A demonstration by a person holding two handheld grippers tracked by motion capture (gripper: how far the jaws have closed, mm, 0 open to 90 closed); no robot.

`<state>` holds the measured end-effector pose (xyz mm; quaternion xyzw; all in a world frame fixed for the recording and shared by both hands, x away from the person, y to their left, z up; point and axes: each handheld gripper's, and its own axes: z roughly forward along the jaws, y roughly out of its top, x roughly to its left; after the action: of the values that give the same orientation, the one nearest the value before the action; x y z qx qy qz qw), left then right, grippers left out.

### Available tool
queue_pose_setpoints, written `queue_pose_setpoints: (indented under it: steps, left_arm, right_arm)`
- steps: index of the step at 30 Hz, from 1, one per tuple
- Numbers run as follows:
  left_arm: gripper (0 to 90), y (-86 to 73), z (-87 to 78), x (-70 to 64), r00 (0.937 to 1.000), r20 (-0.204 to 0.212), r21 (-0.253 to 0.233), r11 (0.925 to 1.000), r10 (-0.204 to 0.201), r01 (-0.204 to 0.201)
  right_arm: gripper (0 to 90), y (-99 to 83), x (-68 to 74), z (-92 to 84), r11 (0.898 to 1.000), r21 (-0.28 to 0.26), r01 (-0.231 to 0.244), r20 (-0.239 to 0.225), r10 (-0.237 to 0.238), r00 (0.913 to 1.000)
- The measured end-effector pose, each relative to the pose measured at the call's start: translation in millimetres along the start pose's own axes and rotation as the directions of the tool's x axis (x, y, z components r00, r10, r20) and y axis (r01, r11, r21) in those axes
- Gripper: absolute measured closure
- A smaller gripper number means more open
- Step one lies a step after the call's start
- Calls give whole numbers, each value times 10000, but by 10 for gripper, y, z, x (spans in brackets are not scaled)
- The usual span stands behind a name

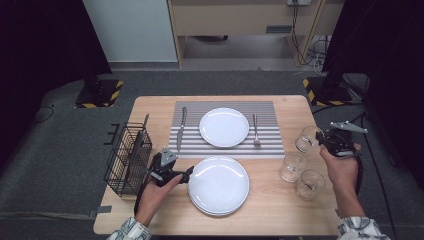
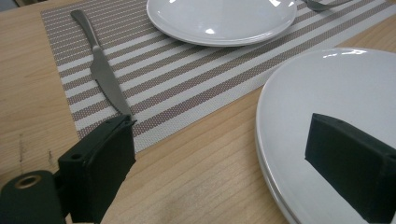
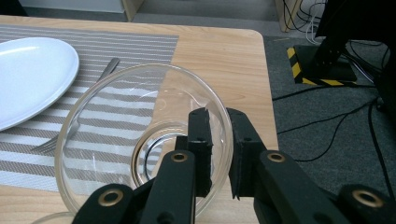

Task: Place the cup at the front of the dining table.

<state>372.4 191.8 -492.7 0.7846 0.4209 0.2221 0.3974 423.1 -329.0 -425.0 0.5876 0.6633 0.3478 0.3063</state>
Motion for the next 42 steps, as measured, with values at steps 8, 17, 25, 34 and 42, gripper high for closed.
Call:
queue_pose_setpoints:
  steps: [8, 17, 25, 34, 42]
  left_arm:
    - [73, -17, 17, -6, 9997, -55, 85, 9997, 235, -235]
    - [72, -27, 9, 24, 9998, -76, 92, 9998, 196, -195]
    - [72, -31, 9, 22, 9997, -57, 135, 9996, 231, -230]
    - [72, -35, 10, 17, 9998, -25, 126, 9997, 210, -209]
    - [72, -37, 8, 14, 9998, -6, 138, 9997, 201, -201]
  right_arm:
    - [813, 61, 122, 19, 9999, -20, 157, -157, -157, 9998]
    - [813, 152, 283, 59, 9992, -57, 393, -278, -395, 9988]
    - [813, 201, 395, 100, 9989, -50, 474, -323, -475, 9983]
    - [813, 222, 523, 160, 9985, 7, 554, -408, -553, 9976]
    - [813, 273, 653, 184, 9988, -103, 478, -854, -485, 9952]
